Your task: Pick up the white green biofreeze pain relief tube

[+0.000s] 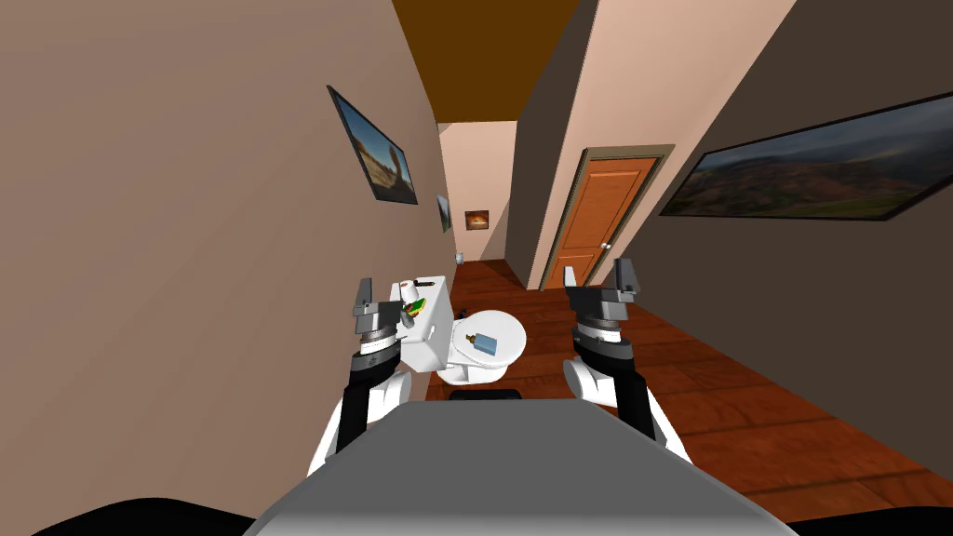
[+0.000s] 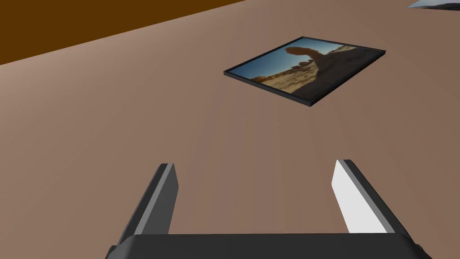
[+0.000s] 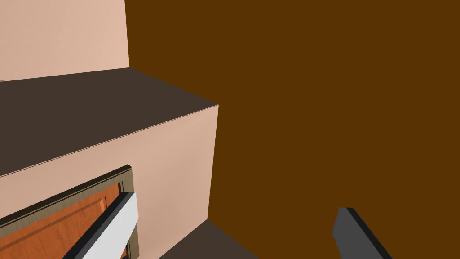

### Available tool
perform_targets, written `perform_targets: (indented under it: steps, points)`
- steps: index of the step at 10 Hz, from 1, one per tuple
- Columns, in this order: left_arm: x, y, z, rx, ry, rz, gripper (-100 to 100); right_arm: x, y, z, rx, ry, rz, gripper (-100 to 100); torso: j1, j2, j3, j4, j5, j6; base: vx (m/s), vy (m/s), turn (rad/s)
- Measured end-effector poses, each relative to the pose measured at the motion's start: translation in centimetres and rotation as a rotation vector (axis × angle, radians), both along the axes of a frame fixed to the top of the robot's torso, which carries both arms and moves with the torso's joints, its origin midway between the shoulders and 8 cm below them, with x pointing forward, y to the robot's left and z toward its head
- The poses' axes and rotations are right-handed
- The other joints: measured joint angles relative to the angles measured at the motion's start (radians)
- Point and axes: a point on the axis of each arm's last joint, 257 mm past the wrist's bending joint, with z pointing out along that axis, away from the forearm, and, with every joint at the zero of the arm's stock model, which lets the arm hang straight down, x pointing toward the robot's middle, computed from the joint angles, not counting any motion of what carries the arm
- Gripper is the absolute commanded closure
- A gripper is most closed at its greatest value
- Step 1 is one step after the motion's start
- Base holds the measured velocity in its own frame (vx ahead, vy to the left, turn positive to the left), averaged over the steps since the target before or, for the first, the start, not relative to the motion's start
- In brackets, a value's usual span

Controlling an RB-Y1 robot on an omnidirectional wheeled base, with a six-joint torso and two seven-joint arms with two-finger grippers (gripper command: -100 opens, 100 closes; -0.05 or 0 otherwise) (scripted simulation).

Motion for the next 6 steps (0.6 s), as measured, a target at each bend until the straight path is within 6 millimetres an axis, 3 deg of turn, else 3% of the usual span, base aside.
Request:
perform_targets:
  steps: [6]
  points:
    - [1.0,-1.9,-1.5,0.16,0.058,-0.033,-100,0.0,0.0,0.0,0.0,0.0,0.0,0,0.004,0.002,0.001,0.0,0.001,0.0,-0.021,0.052,-0.002]
